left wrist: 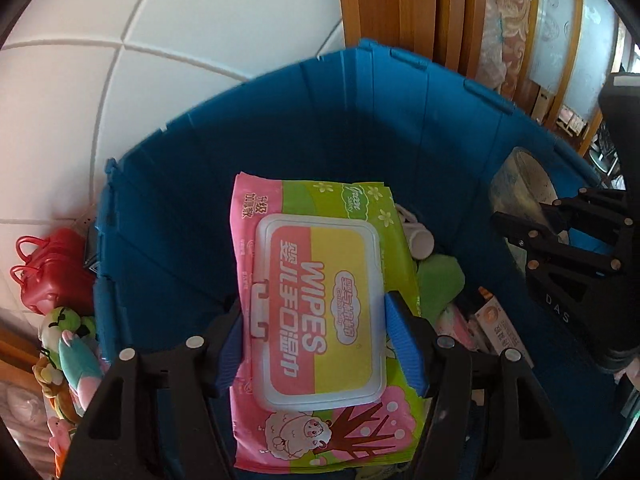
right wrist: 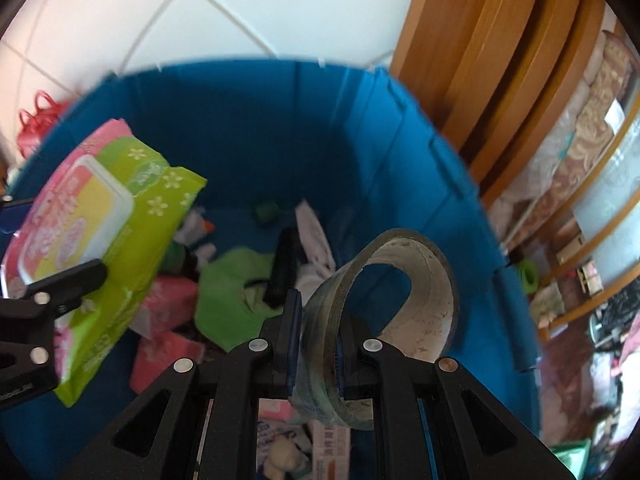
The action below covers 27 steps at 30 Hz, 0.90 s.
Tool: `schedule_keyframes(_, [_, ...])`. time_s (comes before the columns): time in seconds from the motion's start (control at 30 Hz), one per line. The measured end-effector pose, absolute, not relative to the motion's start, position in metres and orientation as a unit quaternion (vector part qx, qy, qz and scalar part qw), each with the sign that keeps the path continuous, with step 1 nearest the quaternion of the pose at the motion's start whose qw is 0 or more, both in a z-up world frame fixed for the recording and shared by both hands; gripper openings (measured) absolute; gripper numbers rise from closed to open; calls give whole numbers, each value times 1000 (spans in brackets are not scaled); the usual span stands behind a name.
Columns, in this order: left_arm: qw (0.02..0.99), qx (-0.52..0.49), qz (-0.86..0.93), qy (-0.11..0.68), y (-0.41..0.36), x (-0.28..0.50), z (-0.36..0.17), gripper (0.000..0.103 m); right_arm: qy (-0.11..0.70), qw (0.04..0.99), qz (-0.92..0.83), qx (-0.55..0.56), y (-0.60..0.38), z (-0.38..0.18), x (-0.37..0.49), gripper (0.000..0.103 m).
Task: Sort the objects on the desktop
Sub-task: 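Carry the wipes pack and tape roll into the blue crate and release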
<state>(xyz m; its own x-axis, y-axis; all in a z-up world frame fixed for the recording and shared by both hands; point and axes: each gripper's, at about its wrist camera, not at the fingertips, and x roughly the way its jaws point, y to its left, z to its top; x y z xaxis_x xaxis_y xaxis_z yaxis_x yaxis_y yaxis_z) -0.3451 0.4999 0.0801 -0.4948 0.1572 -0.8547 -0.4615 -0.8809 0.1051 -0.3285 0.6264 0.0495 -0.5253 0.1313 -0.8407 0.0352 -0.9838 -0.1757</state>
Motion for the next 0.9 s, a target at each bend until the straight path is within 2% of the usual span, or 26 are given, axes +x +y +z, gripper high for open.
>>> schedule_keyframes(0.13, [192,-513,820,166,510,-350,56,66,-72,12,834,-546,635,11,-334,14])
schedule_keyframes(0.27, [186,-502,823,191,520,-344,49,79,-80,20,811,-579,643,-15,-332,14])
schedule_keyframes(0.33, [184,-507,818,200,523,-342,43,79,-89,26,808,-582,642,-17,-331,15])
schedule_keyframes(0.53, [177,-510,816,206,526,-348,42,79,-126,49,809,-572,637,-16,-327,26])
schedule_keyframes(0.6, [178,-511,816,202,525,-348,44,79,-121,49,810,-572,638,-15,-327,33])
schedule_keyframes(0.67, [179,-513,815,199,525,-348,45,79,-120,46,811,-571,639,-14,-326,57])
schedule_keyframes(0.7, [180,-513,815,198,524,-348,46,79,-124,47,812,-568,638,-12,-325,64])
schedule_keyframes(0.77, [183,-513,817,192,522,-348,48,79,-132,50,815,-561,636,-10,-324,89])
schedule_keyframes(0.9, [170,-495,832,184,517,-353,54,79,-131,49,828,-542,635,-3,-329,100])
